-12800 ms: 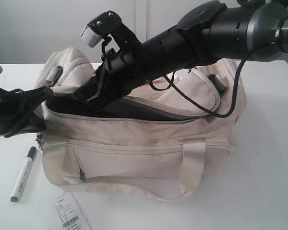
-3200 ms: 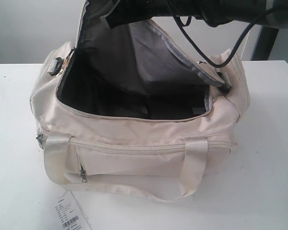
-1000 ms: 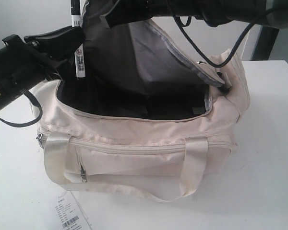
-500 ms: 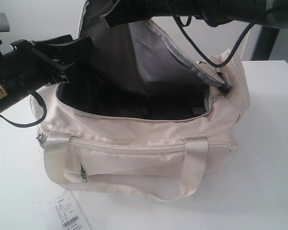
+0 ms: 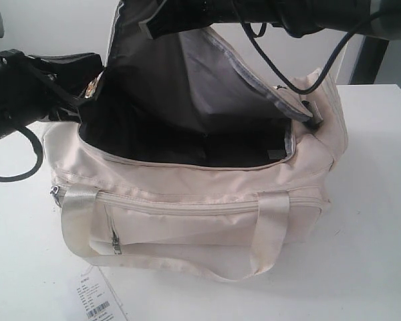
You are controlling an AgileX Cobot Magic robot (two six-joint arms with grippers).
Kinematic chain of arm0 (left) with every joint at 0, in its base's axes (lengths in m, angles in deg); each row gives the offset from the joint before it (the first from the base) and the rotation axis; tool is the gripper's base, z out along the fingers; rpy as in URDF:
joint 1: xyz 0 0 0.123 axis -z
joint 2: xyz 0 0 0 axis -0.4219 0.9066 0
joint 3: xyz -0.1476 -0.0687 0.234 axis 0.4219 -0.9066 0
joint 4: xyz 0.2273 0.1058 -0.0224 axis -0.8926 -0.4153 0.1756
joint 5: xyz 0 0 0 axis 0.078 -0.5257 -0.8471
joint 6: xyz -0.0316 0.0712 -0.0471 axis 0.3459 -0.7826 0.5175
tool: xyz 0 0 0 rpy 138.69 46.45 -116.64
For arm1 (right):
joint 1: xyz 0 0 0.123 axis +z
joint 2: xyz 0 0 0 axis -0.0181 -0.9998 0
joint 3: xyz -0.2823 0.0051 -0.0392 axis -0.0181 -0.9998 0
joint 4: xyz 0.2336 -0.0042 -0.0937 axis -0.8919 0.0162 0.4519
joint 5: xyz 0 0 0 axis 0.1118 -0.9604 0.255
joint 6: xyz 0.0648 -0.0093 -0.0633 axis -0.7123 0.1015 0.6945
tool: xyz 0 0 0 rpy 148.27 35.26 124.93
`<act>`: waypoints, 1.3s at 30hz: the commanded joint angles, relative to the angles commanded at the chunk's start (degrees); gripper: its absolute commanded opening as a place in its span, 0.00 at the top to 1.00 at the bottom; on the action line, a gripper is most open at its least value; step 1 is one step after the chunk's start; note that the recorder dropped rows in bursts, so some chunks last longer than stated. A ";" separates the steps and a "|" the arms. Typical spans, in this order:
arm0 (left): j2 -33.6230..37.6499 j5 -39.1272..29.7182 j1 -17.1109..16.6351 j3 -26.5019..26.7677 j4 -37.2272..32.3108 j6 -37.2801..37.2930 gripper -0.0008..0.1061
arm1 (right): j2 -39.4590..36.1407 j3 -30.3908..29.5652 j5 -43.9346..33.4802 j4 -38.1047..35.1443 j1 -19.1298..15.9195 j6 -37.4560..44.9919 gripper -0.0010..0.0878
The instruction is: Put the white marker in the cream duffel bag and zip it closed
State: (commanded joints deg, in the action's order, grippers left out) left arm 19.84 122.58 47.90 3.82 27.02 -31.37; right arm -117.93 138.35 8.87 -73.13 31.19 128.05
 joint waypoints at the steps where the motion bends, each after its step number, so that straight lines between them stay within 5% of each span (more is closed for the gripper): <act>1: -0.57 -2.04 0.00 0.00 -0.29 0.00 0.99 | 0.00 0.00 0.00 0.00 0.00 0.00 0.99; 8: -4.64 -17.52 0.00 0.00 -2.36 -0.13 0.99 | 0.00 0.00 0.00 0.00 0.00 0.00 0.99; 13: -6.18 -19.65 0.00 1.55 -2.36 -0.13 0.99 | 0.00 0.00 0.00 0.00 0.00 0.00 0.99; 27: -5.80 -51.26 -0.43 20.14 -2.60 -4.97 0.99 | 0.00 0.00 0.00 0.00 0.00 0.00 0.99; 34: -2.81 -59.08 -6.14 25.34 6.61 -5.58 0.99 | 0.00 0.00 0.00 0.00 0.00 0.00 0.99; 39: 1.03 -65.03 -8.72 27.99 20.83 -18.37 0.99 | 0.00 0.00 0.00 0.00 0.00 0.00 0.99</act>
State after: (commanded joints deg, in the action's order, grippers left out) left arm 20.87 57.54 39.18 31.82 47.85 -49.74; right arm -117.93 138.35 8.87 -73.13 31.19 128.05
